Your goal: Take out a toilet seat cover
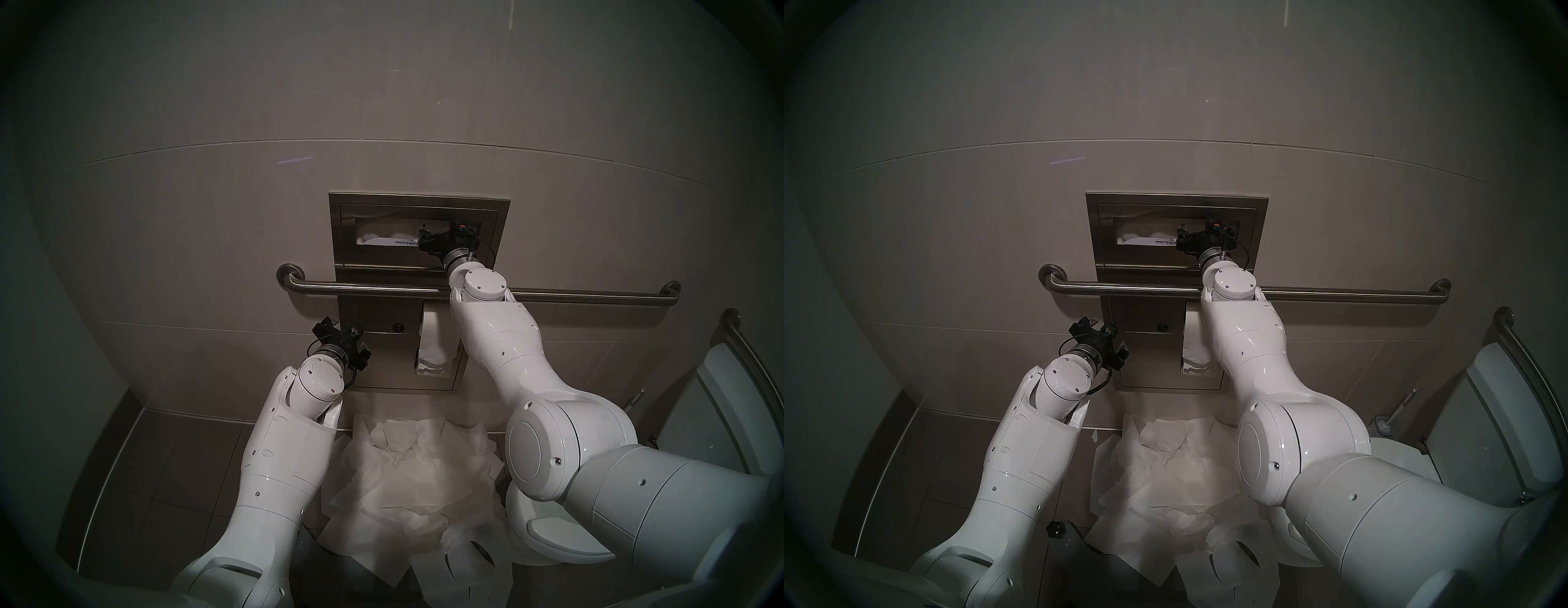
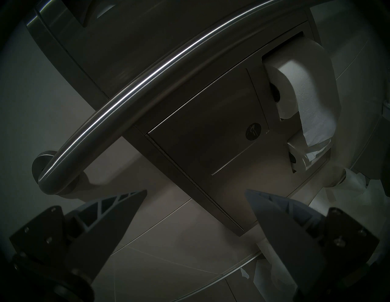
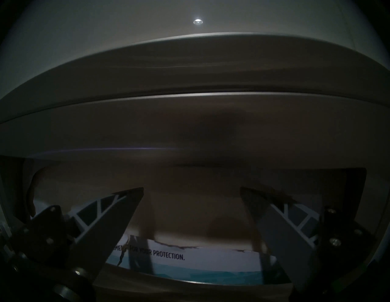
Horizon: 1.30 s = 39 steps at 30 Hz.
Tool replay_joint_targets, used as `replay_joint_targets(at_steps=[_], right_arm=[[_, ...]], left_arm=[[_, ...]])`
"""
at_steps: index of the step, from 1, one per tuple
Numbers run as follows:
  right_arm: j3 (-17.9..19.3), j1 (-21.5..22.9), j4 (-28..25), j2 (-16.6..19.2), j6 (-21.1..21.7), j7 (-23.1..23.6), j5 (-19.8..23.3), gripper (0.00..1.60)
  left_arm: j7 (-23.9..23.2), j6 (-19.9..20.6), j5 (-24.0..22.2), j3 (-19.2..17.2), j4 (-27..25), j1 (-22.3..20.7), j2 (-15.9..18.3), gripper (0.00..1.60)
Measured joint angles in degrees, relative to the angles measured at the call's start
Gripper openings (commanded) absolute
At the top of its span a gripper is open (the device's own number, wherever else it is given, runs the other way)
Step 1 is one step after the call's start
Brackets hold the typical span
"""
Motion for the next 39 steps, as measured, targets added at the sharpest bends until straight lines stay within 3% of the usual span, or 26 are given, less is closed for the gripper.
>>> replay_joint_targets(at_steps=[18,19,20,24,28,39], right_arm=[[4.89,3.59,6.48,-1.49,-2.33,-1.94,5.07,1.60],[5.14,3.84,6.84,-1.59,-2.54,-2.02,5.36,1.43],[5.36,4.05,7.15,-1.68,-2.73,-2.08,5.60,0.97],[6.26,4.72,8.22,-1.80,-3.25,-2.49,6.52,0.43],[7.18,5.26,9.28,-1.79,-3.75,-2.87,7.42,0.00],[8.39,6.63,12.06,-1.92,-5.48,-3.16,9.14,0.00]], left_arm=[[0.23,-0.01,-0.11,0.00,0.01,-0.03,0.00,1.60],[0.25,-0.01,-0.12,0.01,0.01,-0.04,0.00,1.60],[0.26,-0.01,-0.13,0.01,0.01,-0.04,0.00,1.60],[0.30,-0.01,-0.15,0.01,0.01,-0.04,0.00,1.60],[0.35,-0.01,-0.18,0.01,0.01,-0.05,0.00,1.60],[0.46,-0.01,-0.23,0.01,-0.03,-0.09,0.00,1.60]])
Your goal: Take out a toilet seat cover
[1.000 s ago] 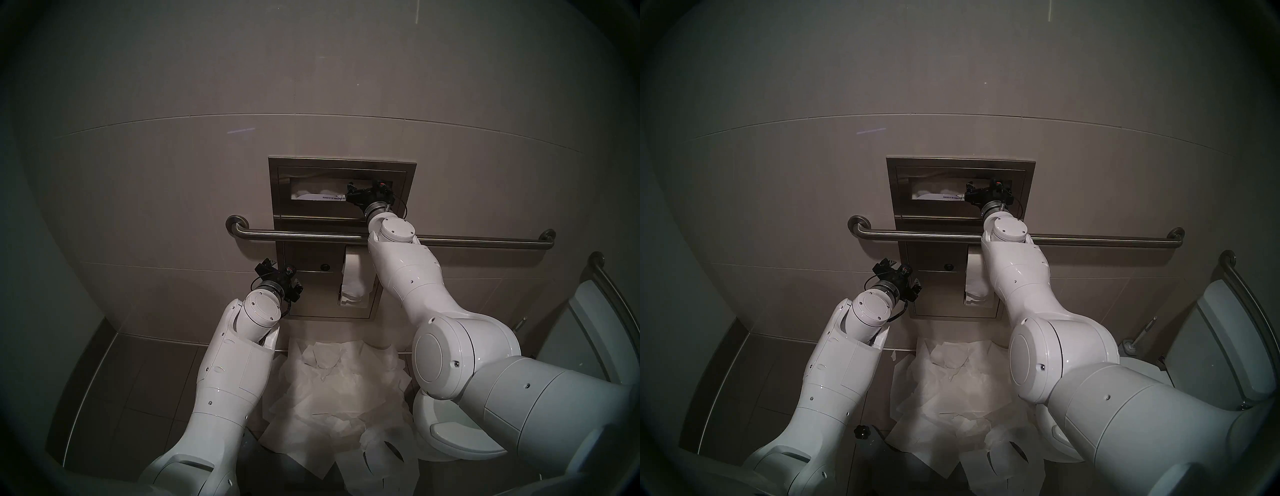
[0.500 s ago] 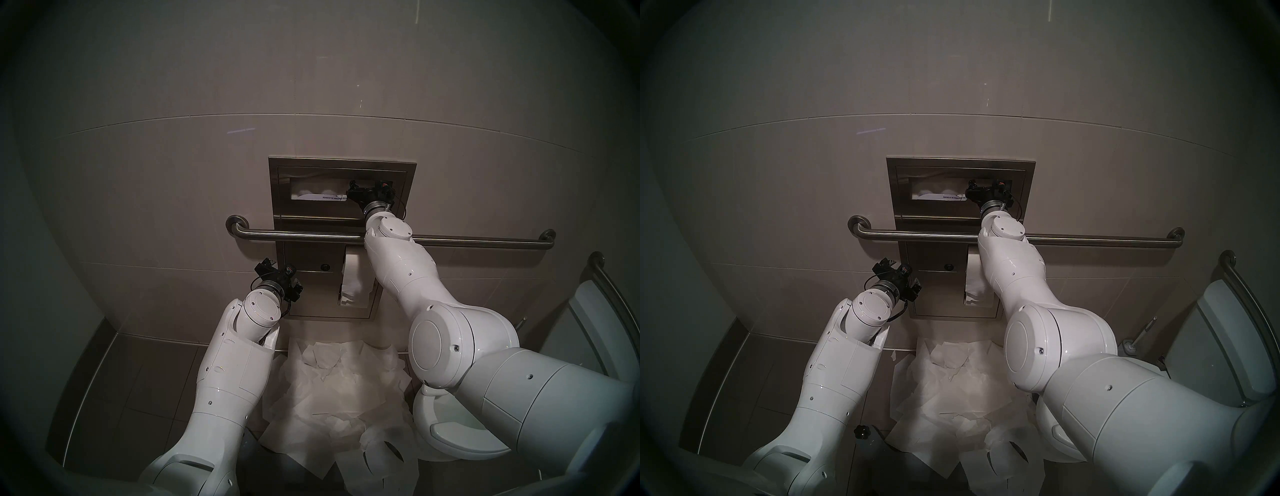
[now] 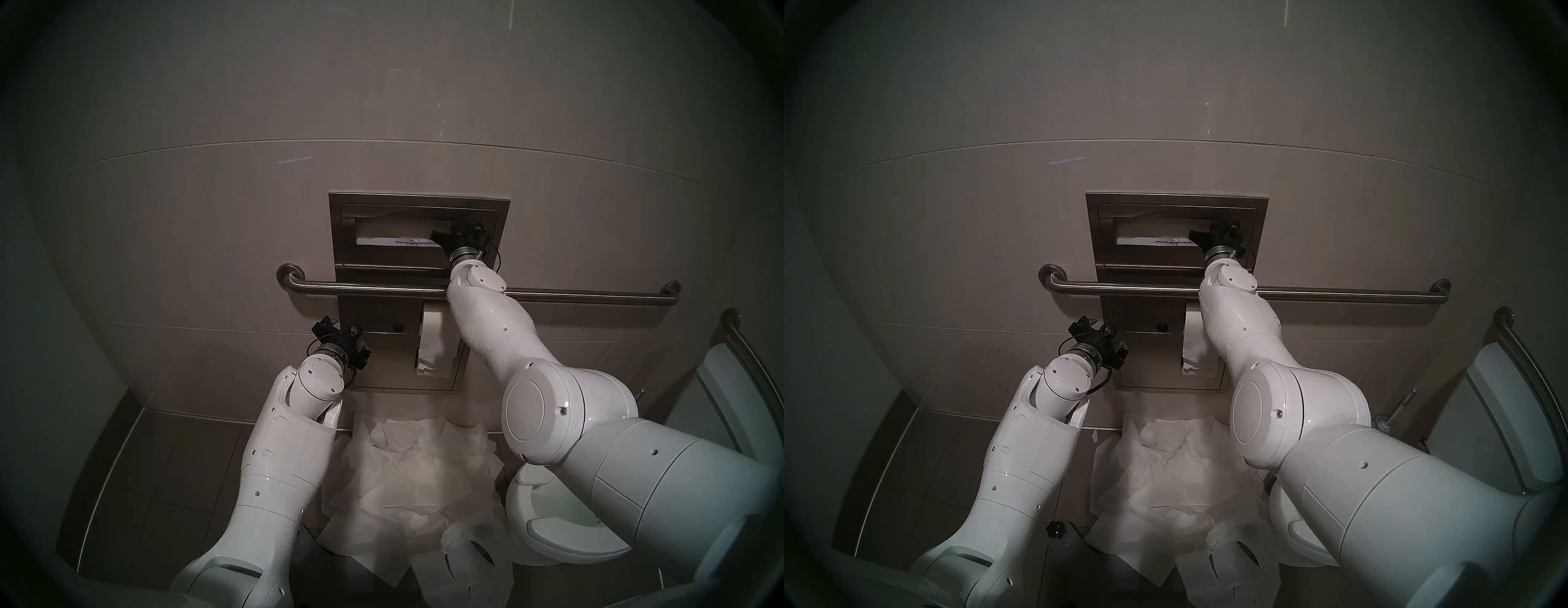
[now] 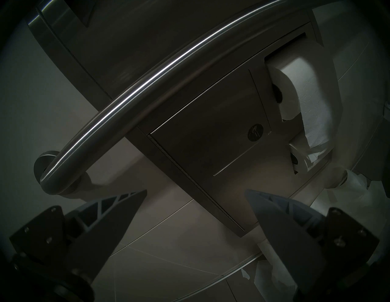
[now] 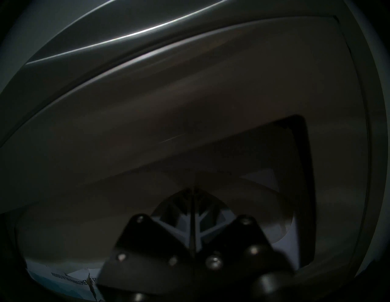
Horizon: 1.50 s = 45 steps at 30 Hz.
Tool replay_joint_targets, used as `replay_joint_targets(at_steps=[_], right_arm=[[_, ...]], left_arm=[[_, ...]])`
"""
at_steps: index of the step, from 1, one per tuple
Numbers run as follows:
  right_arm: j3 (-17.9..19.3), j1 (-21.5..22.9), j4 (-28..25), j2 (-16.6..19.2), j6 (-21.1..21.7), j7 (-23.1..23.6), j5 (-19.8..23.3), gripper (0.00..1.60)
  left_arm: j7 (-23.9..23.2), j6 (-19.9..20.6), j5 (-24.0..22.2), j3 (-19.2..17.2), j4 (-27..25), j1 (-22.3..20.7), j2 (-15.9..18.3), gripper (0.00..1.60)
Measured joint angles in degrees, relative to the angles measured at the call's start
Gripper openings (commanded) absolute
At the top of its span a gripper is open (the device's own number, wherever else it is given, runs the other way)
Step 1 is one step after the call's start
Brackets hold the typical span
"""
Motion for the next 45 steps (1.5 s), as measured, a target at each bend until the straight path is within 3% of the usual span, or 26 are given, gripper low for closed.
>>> replay_joint_targets(at_steps=[18,30,45], right_arm=[[-4.99,0.19,4.58,-3.73,-9.61,4.65,-1.88,0.00],[-6.77,-2.35,4.12,-3.27,-18.75,8.93,-2.99,0.00],[-6.27,-6.41,3.60,-1.37,-28.07,11.74,-2.58,0.00]], left_arm=[[0.19,-0.03,-0.02,0.08,-0.61,-0.15,0.04,1.60],[0.16,-0.02,0.21,0.36,-1.47,-0.13,0.20,1.60],[-0.08,0.08,0.56,0.68,-2.27,-0.05,0.56,1.60]])
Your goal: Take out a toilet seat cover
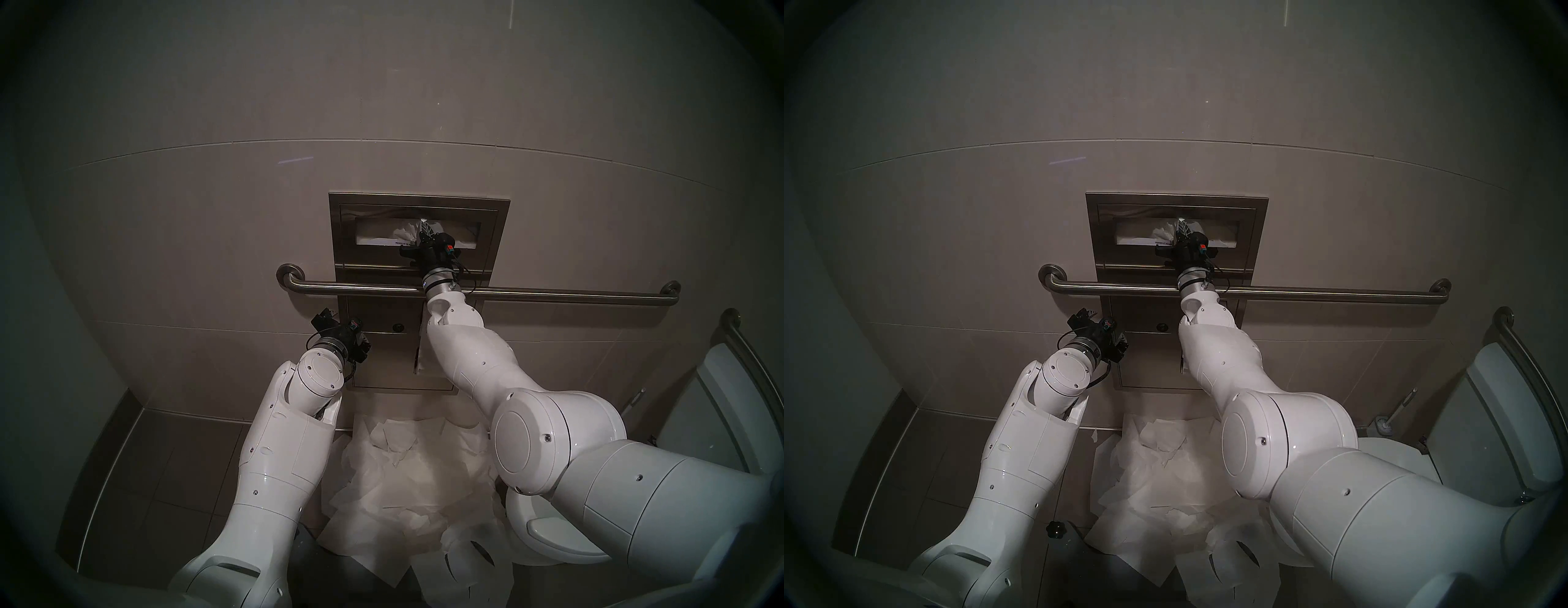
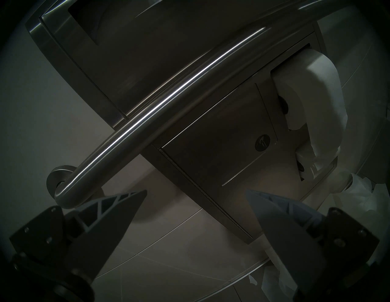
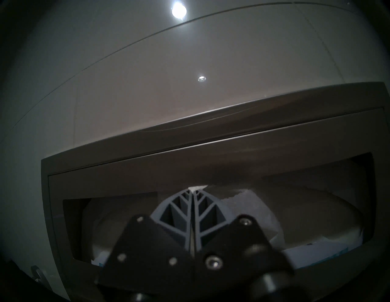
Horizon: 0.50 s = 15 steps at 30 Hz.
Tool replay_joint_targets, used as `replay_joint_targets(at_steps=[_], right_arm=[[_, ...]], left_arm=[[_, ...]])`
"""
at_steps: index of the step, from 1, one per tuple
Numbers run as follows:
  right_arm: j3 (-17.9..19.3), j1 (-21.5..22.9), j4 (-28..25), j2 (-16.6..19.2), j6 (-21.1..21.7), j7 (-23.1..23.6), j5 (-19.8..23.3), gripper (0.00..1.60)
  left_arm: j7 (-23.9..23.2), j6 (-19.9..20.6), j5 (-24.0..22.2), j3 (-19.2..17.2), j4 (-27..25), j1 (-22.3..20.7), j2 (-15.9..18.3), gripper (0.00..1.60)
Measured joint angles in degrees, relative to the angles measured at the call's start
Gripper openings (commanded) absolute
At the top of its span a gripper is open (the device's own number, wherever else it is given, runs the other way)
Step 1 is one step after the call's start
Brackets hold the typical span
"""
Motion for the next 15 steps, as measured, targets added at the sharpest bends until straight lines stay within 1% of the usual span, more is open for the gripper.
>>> replay_joint_targets(at_steps=[3,9,15], right_arm=[[-0.34,-0.80,0.30,0.34,-0.31,-0.16,-0.43,0.00],[-1.56,-3.47,0.55,1.51,-0.19,-2.19,-2.73,0.00],[-2.19,-5.92,-0.55,2.38,-0.12,-2.72,-3.74,0.00]], left_arm=[[-0.07,0.03,0.04,0.03,-0.11,0.01,0.05,1.60],[-0.27,0.08,0.10,0.06,-0.21,0.04,0.11,1.60],[-0.41,0.12,0.15,0.08,-0.26,0.05,0.14,1.60]])
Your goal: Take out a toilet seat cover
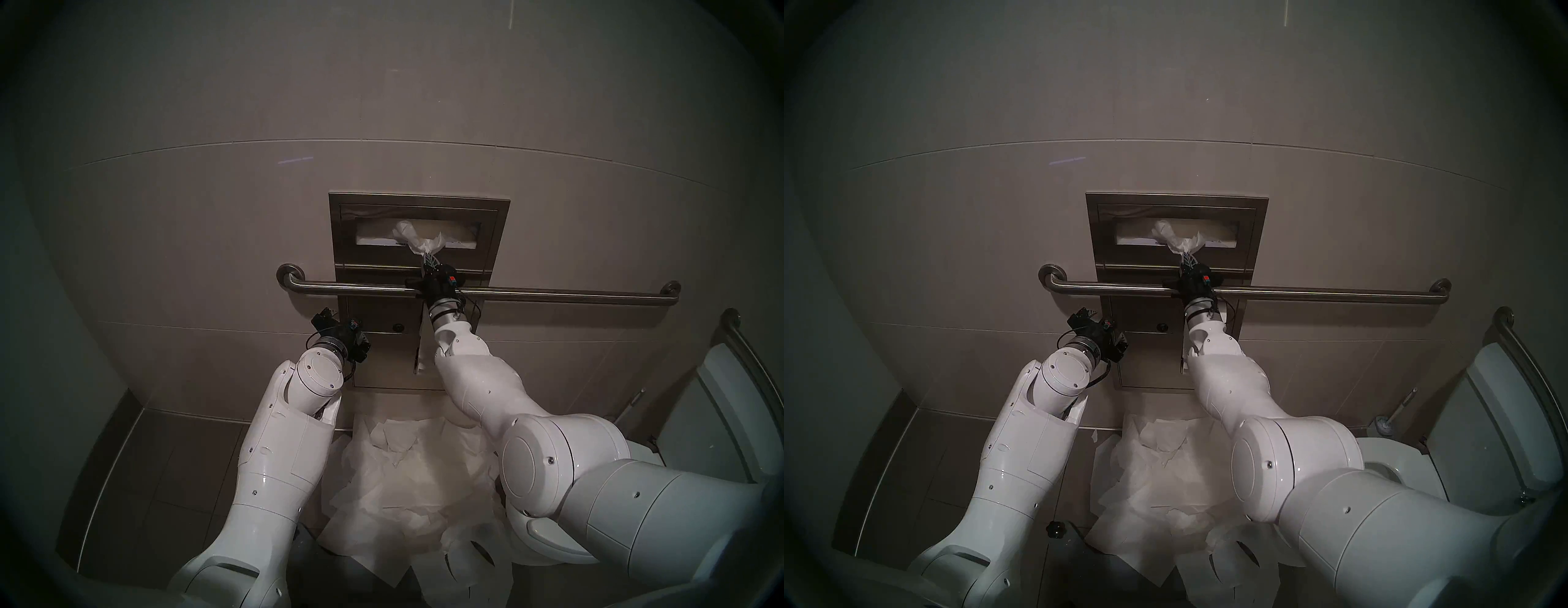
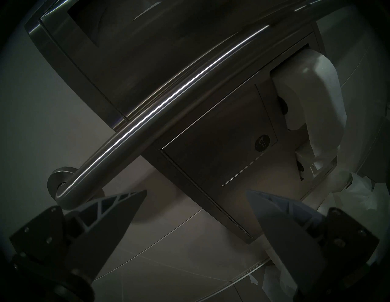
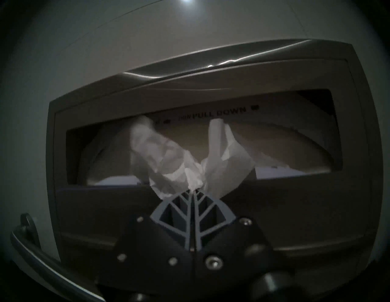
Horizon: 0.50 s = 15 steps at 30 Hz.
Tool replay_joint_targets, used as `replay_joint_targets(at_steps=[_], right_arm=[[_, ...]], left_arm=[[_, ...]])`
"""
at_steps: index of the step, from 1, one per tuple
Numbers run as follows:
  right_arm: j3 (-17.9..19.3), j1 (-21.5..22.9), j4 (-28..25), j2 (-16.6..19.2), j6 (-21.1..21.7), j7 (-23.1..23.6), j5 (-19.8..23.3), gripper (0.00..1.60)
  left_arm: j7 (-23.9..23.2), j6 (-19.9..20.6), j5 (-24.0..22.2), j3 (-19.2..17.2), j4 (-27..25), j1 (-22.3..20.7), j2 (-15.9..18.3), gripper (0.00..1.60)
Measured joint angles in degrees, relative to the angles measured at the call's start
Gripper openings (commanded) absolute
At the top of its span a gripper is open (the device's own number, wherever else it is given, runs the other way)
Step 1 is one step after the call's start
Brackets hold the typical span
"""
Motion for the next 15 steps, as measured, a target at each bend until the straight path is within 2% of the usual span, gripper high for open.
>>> replay_joint_targets(at_steps=[9,15], right_arm=[[-0.56,-2.77,-3.03,0.26,0.79,1.19,-0.25,0.00],[-0.64,-5.32,-5.85,0.24,2.99,1.95,-0.25,0.00]], left_arm=[[-0.14,0.03,0.06,0.00,-0.03,0.01,0.02,1.60],[-0.19,0.05,0.10,0.00,-0.05,0.02,0.02,1.60]])
